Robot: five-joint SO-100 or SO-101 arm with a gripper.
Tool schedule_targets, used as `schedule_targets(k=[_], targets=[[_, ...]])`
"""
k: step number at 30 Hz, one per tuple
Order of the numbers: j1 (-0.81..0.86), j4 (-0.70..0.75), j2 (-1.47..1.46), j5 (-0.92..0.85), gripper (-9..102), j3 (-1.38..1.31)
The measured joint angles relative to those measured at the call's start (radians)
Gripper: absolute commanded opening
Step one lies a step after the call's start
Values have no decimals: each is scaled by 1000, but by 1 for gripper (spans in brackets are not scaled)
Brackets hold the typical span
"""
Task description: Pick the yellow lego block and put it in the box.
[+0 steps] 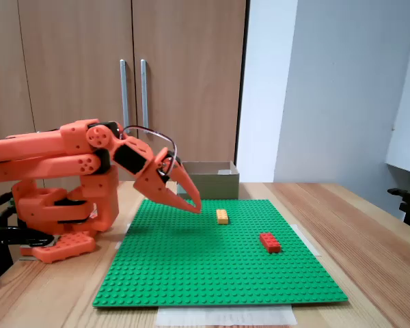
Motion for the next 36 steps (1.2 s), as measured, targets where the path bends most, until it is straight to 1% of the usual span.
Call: schedule_targets(k=[13,15,16,18,23,30,36], targets=[[2,-9,-9,32,-1,0],[11,-9,-44,38,-1,-12],[14,0,-115,38,-1,-51],[14,12,-127,43,-1,-66],[-8,80,-324,32,-1,-253],[-63,190,-572,14,2,-525],[-106,330,-844,67,10,-813]])
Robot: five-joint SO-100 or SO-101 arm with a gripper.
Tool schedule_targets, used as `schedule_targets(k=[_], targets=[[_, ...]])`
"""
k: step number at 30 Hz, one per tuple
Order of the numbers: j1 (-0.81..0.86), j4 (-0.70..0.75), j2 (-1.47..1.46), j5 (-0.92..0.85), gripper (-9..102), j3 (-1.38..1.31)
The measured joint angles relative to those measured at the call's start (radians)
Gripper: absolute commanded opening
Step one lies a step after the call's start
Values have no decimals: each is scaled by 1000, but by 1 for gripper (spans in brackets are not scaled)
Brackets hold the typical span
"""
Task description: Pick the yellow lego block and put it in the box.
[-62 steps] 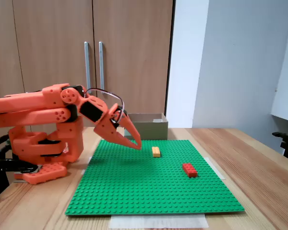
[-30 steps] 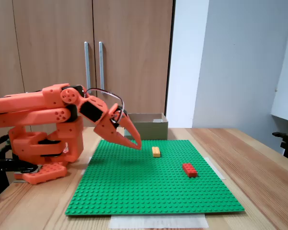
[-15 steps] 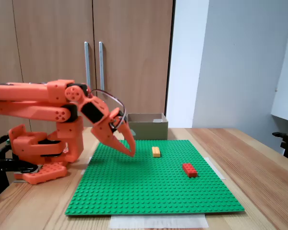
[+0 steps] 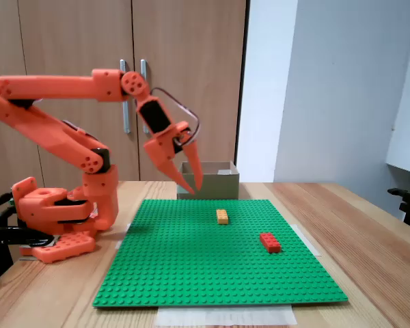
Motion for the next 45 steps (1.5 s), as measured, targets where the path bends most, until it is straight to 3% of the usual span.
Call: schedule_targets(k=[6,8,14,29,45], targets=[[-28,92,-267,94,21,-264],[-49,121,-380,127,29,-357],[-87,181,-643,153,36,-529],[-126,163,-974,176,34,-664],[-135,64,-1006,117,32,-643]])
